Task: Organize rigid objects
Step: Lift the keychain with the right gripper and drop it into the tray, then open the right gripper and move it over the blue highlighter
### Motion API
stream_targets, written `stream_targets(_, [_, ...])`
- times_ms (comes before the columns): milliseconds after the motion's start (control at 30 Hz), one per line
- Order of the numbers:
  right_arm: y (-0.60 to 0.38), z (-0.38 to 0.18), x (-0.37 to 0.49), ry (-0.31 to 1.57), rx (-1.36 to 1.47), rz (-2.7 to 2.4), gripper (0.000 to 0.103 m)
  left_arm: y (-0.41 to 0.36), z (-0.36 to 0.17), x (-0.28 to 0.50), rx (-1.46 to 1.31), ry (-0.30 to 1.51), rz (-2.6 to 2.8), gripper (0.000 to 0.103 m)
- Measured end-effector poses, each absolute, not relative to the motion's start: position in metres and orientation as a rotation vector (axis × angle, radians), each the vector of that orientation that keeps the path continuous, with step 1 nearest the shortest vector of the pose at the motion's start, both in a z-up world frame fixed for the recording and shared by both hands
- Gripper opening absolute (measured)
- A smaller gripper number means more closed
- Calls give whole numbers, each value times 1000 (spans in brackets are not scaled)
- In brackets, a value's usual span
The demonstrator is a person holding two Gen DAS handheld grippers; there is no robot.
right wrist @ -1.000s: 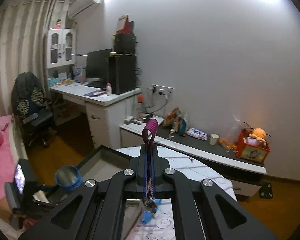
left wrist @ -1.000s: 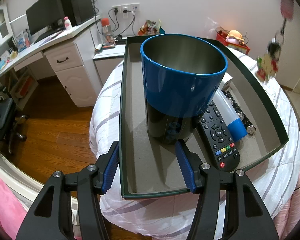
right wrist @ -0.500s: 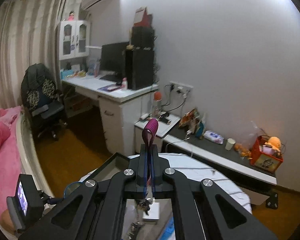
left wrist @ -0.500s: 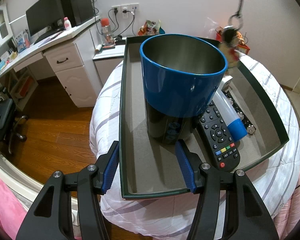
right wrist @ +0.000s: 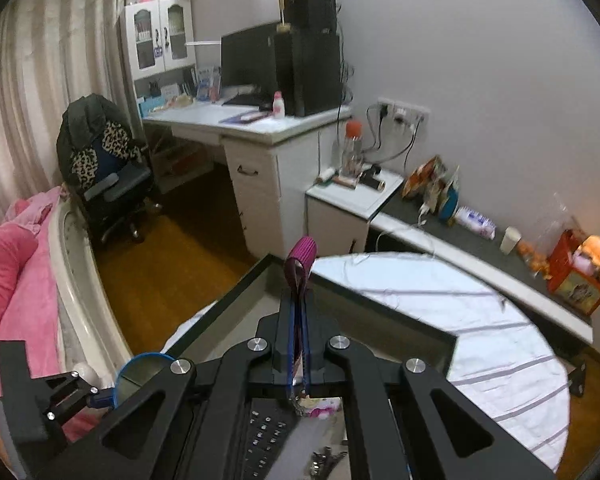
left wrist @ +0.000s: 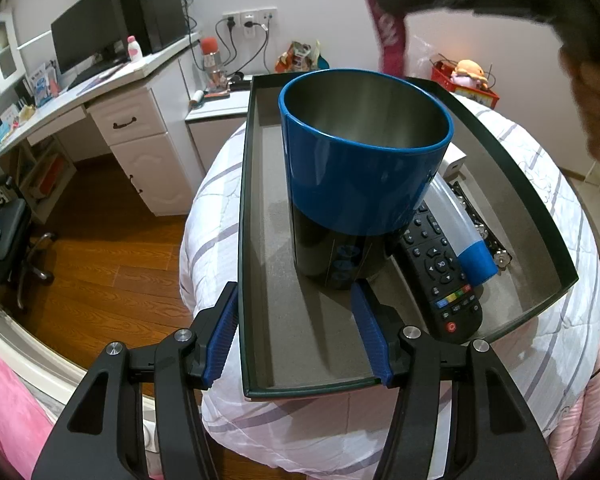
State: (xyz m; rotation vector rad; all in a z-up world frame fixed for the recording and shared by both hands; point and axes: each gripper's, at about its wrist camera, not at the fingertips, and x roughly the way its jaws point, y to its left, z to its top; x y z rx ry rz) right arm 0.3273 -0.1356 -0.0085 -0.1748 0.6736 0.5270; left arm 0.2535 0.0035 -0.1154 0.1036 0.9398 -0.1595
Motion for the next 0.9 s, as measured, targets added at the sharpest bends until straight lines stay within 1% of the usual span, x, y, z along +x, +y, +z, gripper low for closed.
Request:
stream_targets(167, [-134,-26,336,742,-149,525,4,3,-115,253,105,939,-159,57])
stream_targets(233, [-136,-30,336,767,-141,527,8,3,-115,254,104,940,-159,57])
stream_targets(267, [-138,-30,335,772,-138,526,15,4,-115,253,104,939,-158,57])
stream_targets(300, [-139,-30,334,773,-139,525,27,3,-115,254,105,940,-157,57])
stream_targets(333, [-140,-29,334,771,-142,521,33,3,-115,253,105,939,-157,57])
stream_targets(367, [-142,-27,331,760,-146,509,42,4,-115,253,105,939,-158,57])
stream_targets(400, [-144,-25,329,747,-150,498,48,4,-115,254,104,940,-158,57])
stream_targets(433, [-145,-22,328,739,-149,490,50,3,-114,253,105,940,-157,57])
stream_targets(467, [-148,-19,327,727,-143,485,53,2,-114,253,106,939,-156,57])
stream_targets(500, [-153,-15,325,717,-132,489,60,2,-114,253,107,940,-156,57])
stream_targets(567, [-158,-9,323,699,-116,490,70,3,-114,253,105,940,-155,57])
stream_targets(900, [-222,12,288,629,-139,353,72,6,-114,254,92,946,-161,58])
